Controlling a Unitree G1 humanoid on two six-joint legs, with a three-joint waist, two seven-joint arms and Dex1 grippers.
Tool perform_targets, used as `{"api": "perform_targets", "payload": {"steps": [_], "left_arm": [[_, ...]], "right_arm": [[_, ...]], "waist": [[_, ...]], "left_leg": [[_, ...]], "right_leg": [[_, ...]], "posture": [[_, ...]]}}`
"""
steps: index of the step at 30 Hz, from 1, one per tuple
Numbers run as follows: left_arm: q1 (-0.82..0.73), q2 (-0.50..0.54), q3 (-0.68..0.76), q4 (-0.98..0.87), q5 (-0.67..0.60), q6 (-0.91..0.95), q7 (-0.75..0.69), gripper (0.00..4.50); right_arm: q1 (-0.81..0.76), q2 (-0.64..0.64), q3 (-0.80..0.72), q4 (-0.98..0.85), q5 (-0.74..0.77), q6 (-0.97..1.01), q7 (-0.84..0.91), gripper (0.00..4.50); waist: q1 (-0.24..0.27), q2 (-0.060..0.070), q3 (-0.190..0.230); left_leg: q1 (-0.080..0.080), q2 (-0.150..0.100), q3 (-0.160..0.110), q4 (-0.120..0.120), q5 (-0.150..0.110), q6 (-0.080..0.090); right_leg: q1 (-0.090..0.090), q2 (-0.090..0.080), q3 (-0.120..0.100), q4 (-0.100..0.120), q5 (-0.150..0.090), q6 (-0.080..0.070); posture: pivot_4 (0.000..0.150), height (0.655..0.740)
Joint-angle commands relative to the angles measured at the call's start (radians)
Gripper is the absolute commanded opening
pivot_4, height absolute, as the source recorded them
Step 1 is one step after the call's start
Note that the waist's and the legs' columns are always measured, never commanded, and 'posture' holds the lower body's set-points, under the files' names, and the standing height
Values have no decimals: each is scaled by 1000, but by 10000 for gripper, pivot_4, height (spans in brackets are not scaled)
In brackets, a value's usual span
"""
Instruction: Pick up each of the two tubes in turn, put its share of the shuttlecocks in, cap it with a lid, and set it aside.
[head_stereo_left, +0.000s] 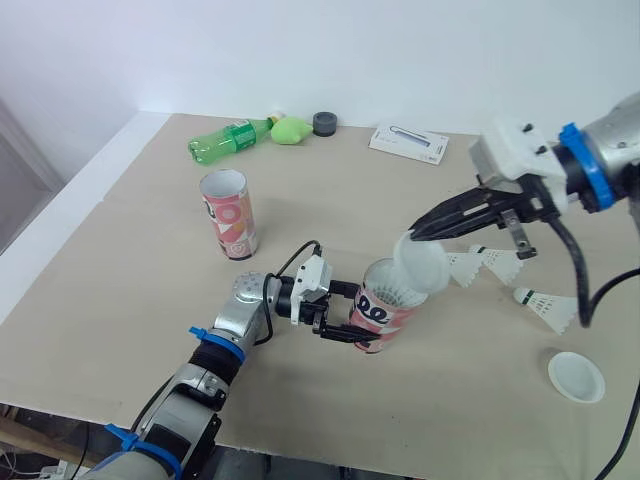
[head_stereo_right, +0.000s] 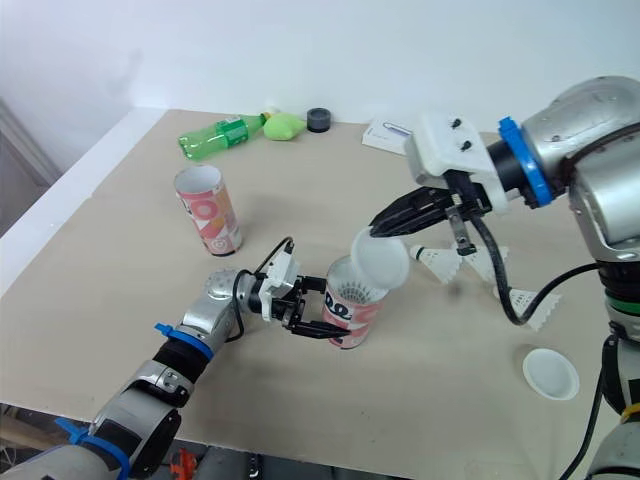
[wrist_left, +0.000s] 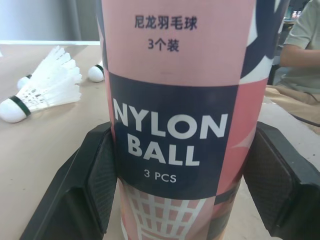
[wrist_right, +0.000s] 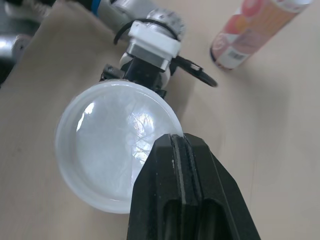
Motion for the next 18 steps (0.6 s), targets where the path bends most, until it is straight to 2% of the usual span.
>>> {"api": "perform_targets", "payload": {"steps": [1, 6, 13, 18], "left_arm": [[29, 16, -99, 55, 92, 70, -40, 32284], [14, 6, -92, 67, 90, 68, -33, 32284], [29, 9, -73, 44, 76, 65, -24, 32284], [39, 9, -73, 38, 76, 54, -23, 32284]], "right_arm": [[-59, 17, 43, -6, -9, -55, 45, 532], [-68, 33, 97, -17, -12, -93, 45, 532], [-35, -27, 155, -38, -57, -196, 45, 532], [-51, -18, 189, -46, -99, -253, 45, 532]], "waist": [[0, 0, 0], [0, 0, 0], [-1, 0, 0], [-1, 0, 0]], "left_leg": [[0, 0, 0, 0, 0, 0], [0, 0, -2, 0, 0, 0], [0, 0, -3, 0, 0, 0], [1, 0, -4, 0, 0, 0]], "right_leg": [[0, 0, 0, 0, 0, 0], [1, 0, -2, 0, -1, -1], [1, 0, -3, 1, -1, -1], [2, 1, -5, 1, -1, -2]], "posture": [[1500, 7203], [1500, 7203], [1500, 7203], [1500, 7203]]}}
